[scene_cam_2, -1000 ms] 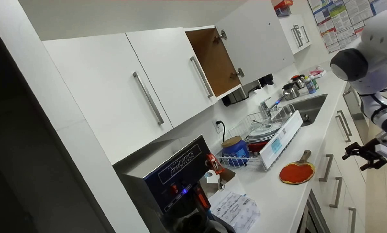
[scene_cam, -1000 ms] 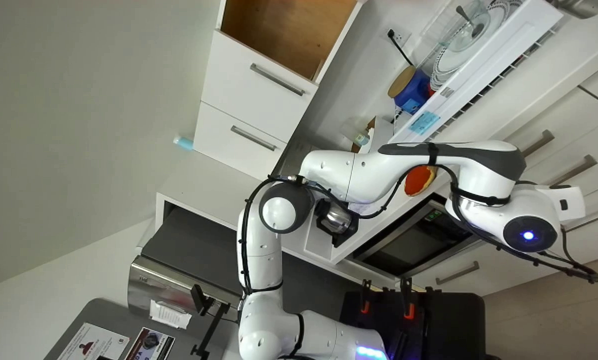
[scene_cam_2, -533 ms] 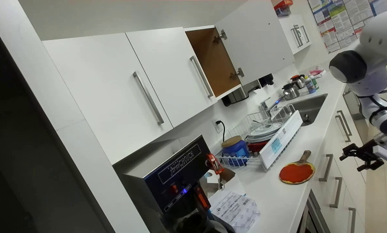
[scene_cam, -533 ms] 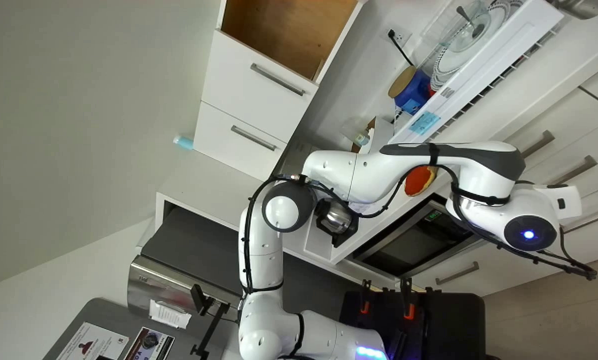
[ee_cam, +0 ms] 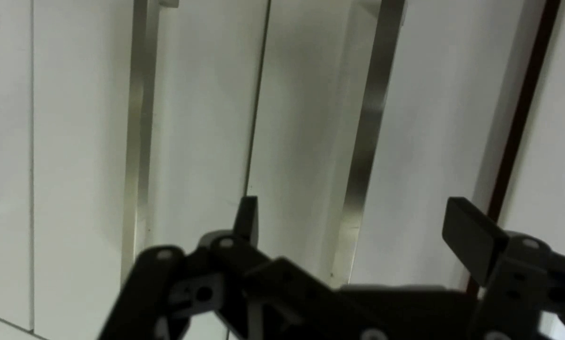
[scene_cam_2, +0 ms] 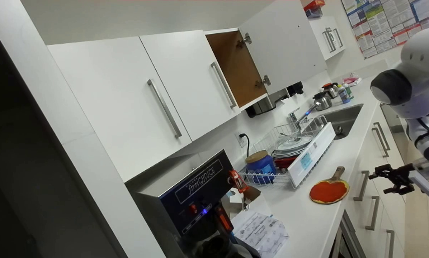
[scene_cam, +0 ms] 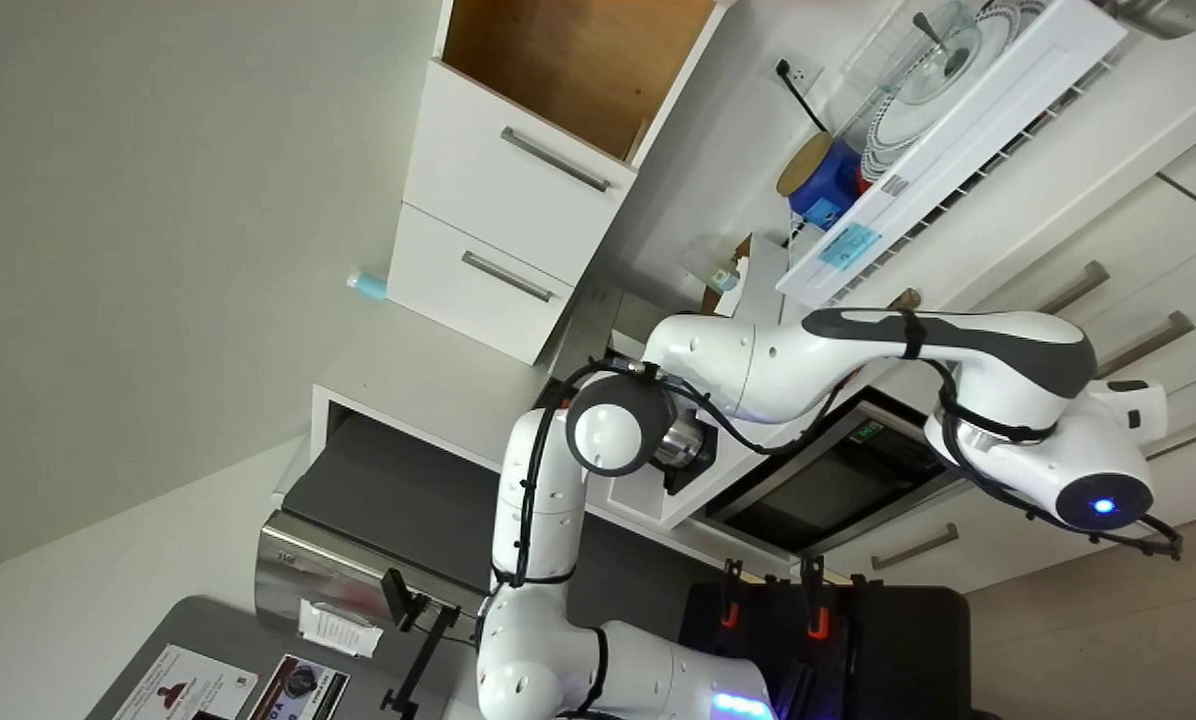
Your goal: Open the topmost drawer of the lower cabinet
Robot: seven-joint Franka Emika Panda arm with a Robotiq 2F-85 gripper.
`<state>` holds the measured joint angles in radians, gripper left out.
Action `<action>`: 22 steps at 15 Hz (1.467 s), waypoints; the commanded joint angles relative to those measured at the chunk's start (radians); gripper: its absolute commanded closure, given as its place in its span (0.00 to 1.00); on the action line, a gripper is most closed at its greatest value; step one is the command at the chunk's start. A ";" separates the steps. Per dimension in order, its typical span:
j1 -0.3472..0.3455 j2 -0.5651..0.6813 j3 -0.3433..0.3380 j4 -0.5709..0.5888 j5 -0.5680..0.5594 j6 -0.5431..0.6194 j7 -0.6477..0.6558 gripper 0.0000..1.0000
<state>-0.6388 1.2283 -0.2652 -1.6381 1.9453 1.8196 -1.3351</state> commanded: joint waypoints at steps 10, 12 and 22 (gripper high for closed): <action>-0.011 0.174 0.036 0.195 0.172 -0.152 0.011 0.00; -0.008 0.186 0.044 0.211 0.182 -0.152 0.010 0.26; -0.009 0.213 0.053 0.248 0.200 -0.167 0.009 1.00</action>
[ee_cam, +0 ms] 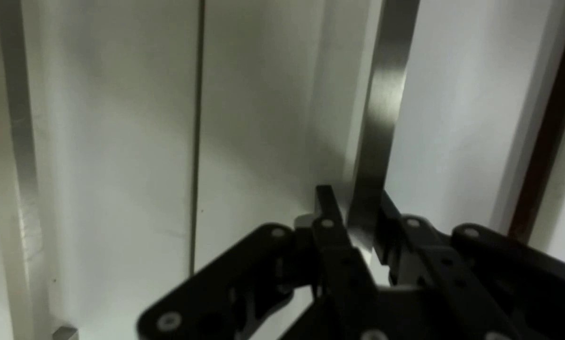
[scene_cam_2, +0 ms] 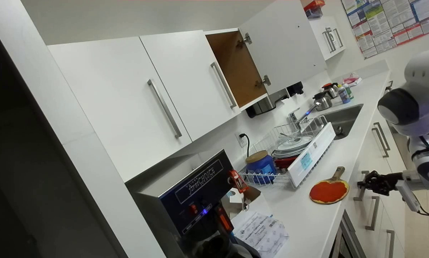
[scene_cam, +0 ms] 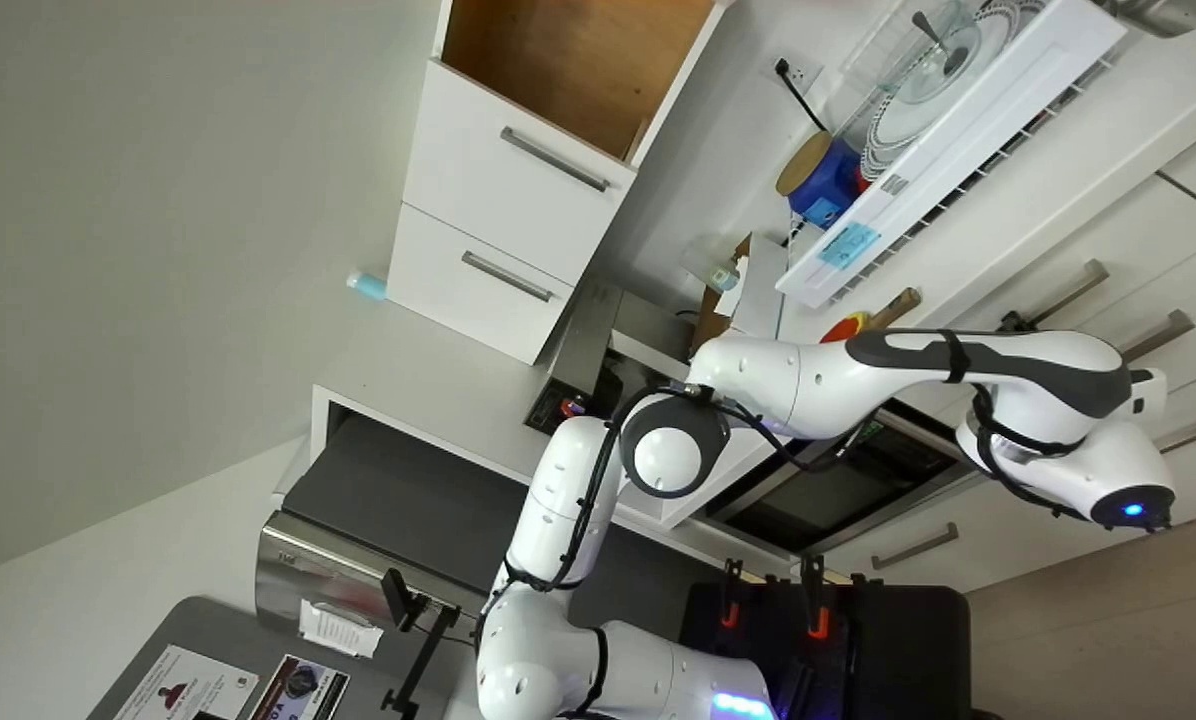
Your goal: Open the topmost drawer of the lower cabinet
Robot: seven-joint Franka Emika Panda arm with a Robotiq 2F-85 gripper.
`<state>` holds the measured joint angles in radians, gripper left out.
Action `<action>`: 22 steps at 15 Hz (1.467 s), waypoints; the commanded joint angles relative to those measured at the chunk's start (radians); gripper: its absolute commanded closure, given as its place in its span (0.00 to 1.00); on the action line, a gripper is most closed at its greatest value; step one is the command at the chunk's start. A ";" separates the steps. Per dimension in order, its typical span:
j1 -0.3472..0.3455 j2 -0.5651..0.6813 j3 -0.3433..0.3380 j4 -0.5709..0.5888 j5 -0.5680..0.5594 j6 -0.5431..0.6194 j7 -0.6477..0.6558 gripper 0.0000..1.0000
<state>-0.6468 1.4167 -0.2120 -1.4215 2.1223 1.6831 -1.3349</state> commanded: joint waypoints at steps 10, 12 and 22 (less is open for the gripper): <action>-0.054 0.079 -0.015 0.019 0.047 -0.134 0.008 0.96; -0.074 0.049 -0.015 -0.041 0.039 -0.169 -0.004 0.96; -0.233 0.048 -0.029 -0.107 -0.028 -0.225 -0.005 0.96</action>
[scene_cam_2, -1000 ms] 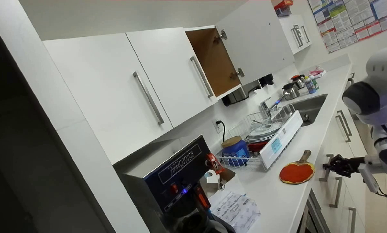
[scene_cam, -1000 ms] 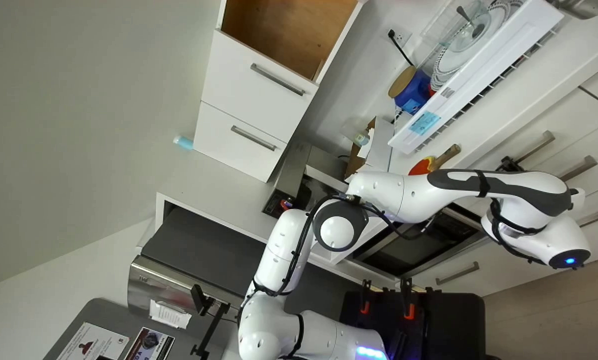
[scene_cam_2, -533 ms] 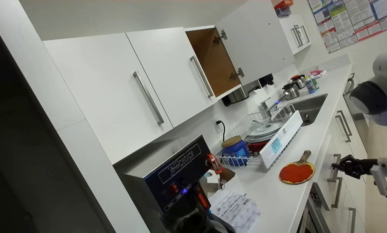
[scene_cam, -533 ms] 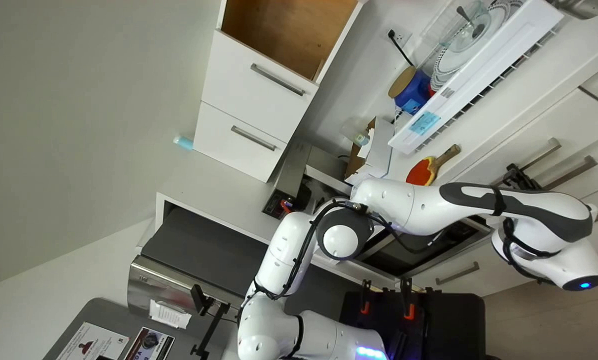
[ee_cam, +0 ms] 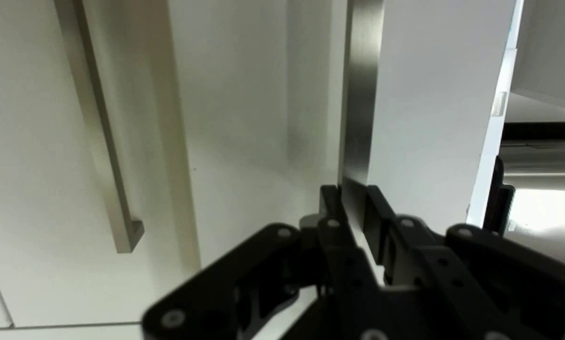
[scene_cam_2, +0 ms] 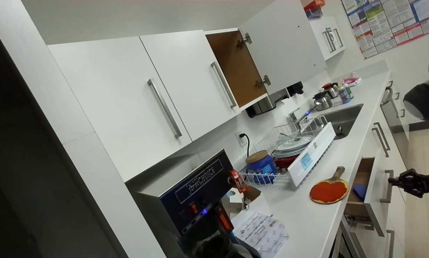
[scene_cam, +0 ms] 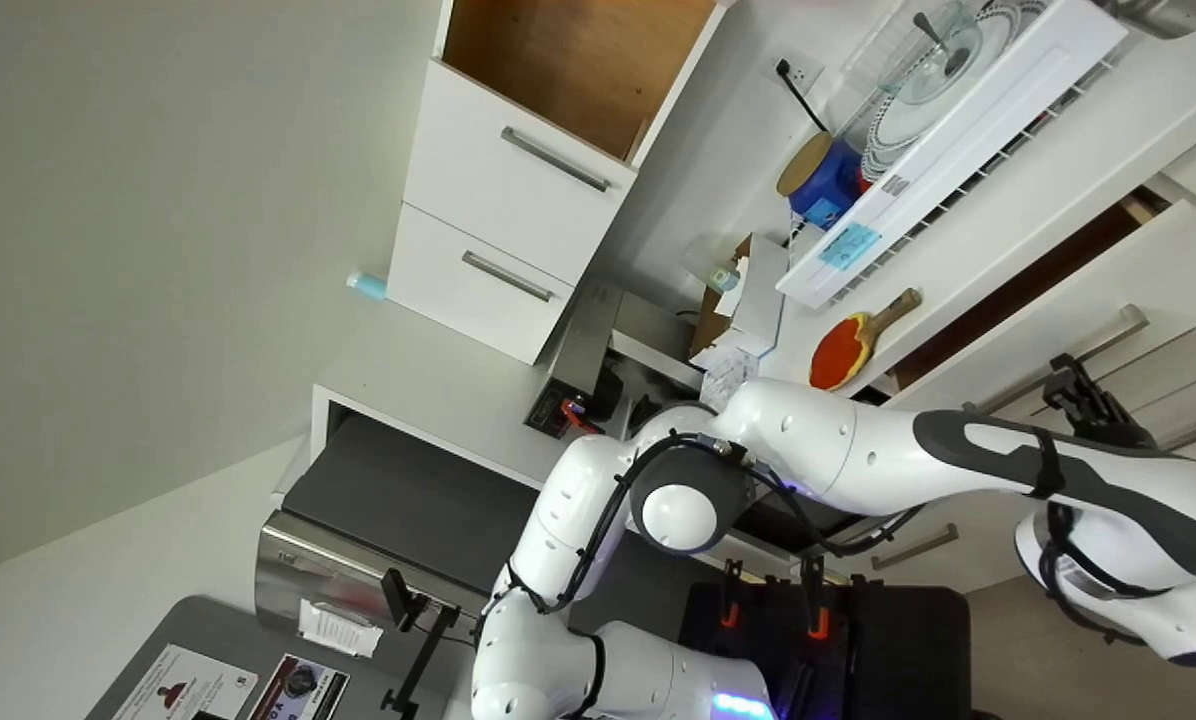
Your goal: Open the topmost drawer of the lower cabinet
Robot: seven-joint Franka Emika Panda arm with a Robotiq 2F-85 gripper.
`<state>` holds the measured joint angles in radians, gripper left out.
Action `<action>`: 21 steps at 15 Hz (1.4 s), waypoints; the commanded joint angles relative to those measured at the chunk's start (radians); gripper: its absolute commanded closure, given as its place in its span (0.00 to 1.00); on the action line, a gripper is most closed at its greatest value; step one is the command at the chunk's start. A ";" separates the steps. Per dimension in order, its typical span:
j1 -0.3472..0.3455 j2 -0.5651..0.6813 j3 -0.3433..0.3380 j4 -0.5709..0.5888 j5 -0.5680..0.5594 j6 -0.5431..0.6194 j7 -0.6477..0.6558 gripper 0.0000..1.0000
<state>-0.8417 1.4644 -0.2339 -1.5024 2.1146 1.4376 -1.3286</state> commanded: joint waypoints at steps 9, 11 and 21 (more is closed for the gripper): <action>-0.068 0.009 -0.122 -0.035 -0.130 -0.068 -0.016 0.96; -0.076 0.010 -0.142 -0.036 -0.153 -0.080 -0.021 0.96; -0.103 -0.016 -0.146 -0.048 -0.190 -0.121 -0.055 0.49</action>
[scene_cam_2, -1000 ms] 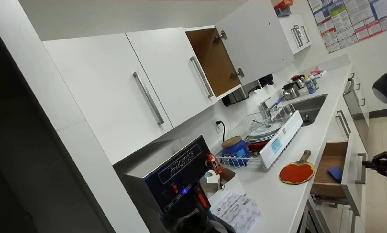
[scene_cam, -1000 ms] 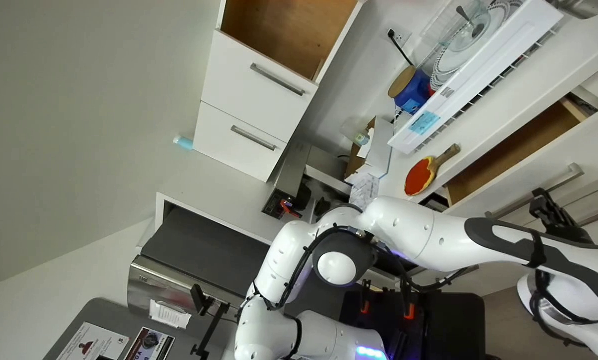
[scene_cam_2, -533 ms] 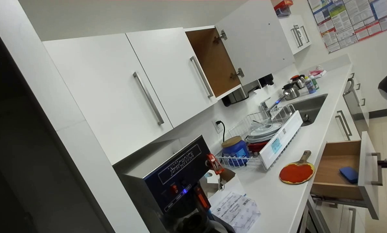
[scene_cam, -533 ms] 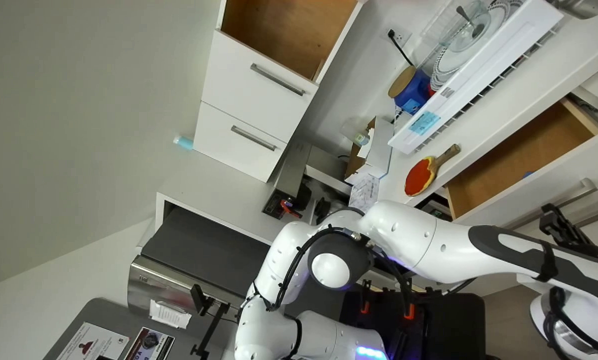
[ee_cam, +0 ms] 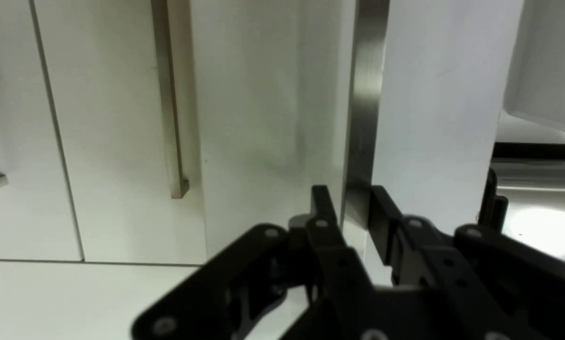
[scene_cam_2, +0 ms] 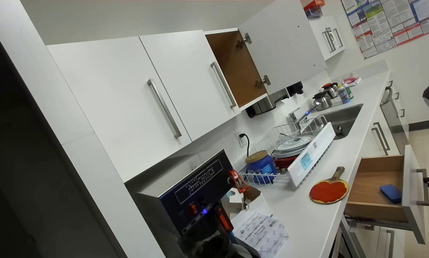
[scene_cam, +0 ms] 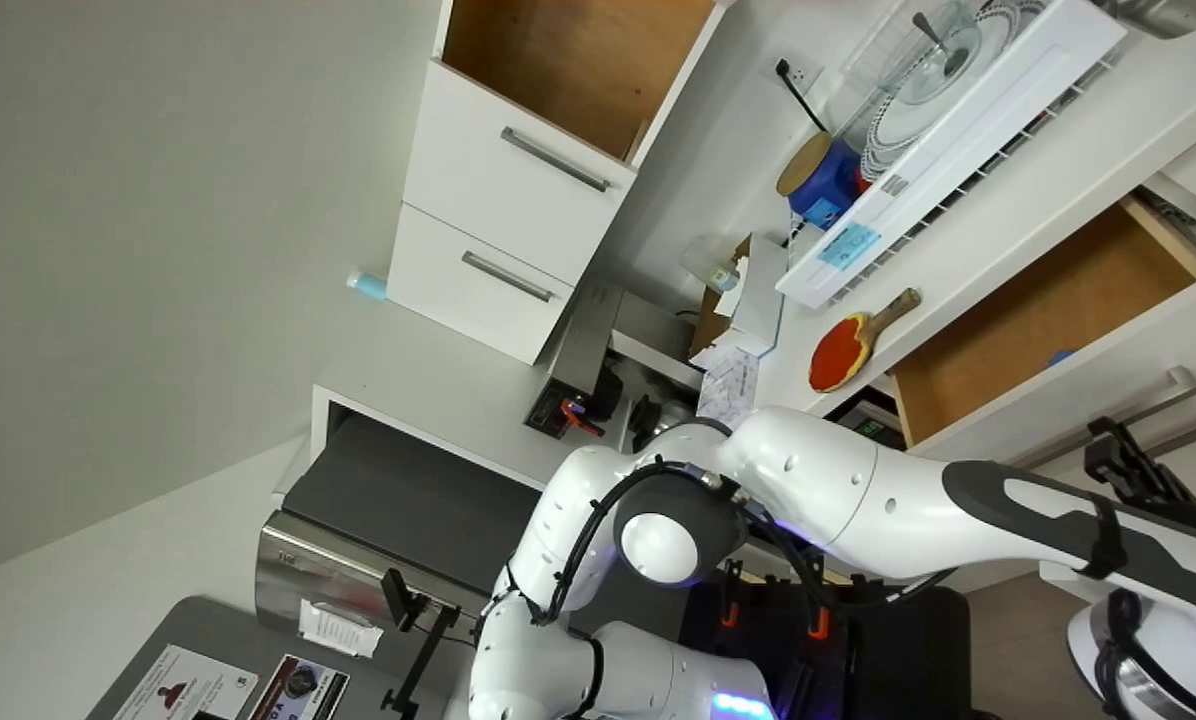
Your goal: Open the topmost drawer of the lower cabinet
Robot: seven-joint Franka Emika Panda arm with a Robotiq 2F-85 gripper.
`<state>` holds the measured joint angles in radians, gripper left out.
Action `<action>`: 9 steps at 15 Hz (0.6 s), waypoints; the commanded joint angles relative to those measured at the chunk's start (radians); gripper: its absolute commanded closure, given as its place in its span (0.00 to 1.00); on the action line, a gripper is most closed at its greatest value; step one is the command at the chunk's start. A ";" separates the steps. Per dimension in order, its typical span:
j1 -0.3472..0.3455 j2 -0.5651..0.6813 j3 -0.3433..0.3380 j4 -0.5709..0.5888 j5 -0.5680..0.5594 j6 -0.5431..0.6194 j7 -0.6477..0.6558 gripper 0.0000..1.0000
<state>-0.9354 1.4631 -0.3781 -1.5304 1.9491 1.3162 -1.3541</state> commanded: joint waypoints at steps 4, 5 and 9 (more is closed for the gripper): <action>-0.011 -0.055 -0.021 -0.071 -0.074 -0.041 -0.071 0.21; -0.010 -0.070 -0.027 -0.090 -0.089 -0.045 -0.081 0.12; -0.004 -0.185 -0.069 -0.220 -0.160 -0.074 -0.135 0.00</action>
<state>-0.9401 1.4032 -0.4232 -1.6075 1.8434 1.2706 -1.4427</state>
